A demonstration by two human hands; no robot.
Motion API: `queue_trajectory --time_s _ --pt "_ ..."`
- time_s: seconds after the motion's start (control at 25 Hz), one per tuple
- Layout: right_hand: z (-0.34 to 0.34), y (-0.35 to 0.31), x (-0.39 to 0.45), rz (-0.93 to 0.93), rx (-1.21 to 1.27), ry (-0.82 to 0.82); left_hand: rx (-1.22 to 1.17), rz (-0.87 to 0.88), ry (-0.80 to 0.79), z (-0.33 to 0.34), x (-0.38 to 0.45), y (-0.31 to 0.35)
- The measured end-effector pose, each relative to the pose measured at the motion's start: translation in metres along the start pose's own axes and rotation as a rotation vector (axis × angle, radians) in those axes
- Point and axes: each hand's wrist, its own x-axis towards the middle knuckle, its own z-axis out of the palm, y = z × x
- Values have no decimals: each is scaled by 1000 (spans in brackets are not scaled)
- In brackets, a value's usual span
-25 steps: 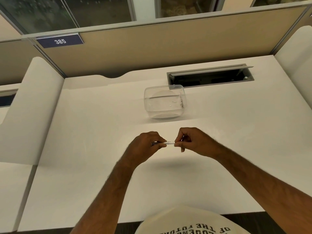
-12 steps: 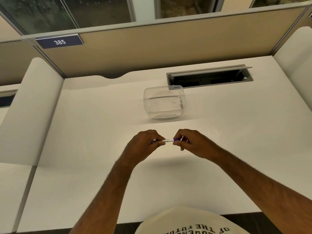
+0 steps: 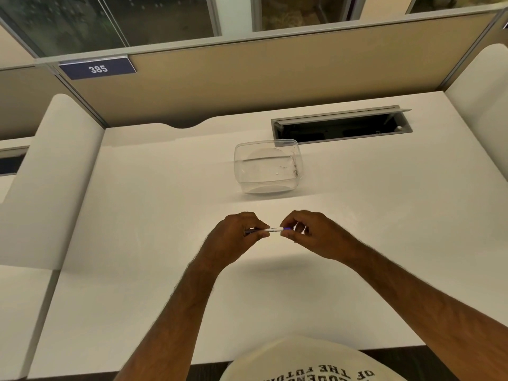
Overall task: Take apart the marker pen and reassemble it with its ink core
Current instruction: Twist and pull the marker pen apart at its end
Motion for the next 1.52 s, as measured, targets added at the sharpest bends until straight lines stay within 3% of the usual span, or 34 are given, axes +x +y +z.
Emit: queue_trajectory --time_s 0.32,0.68,1.2,1.52 --pt "5 1 -1 -61 -85 75 -20 -12 5 1 -1 -3" --pt "-1 -1 -2 -11 -23 -30 20 14 -8 5 -2 -2" --pt "1 4 -7 -91 -145 3 -3 48 -40 5 -2 -3" --pt "-1 5 -4 -68 -65 22 -14 30 6 3 -1 -4"
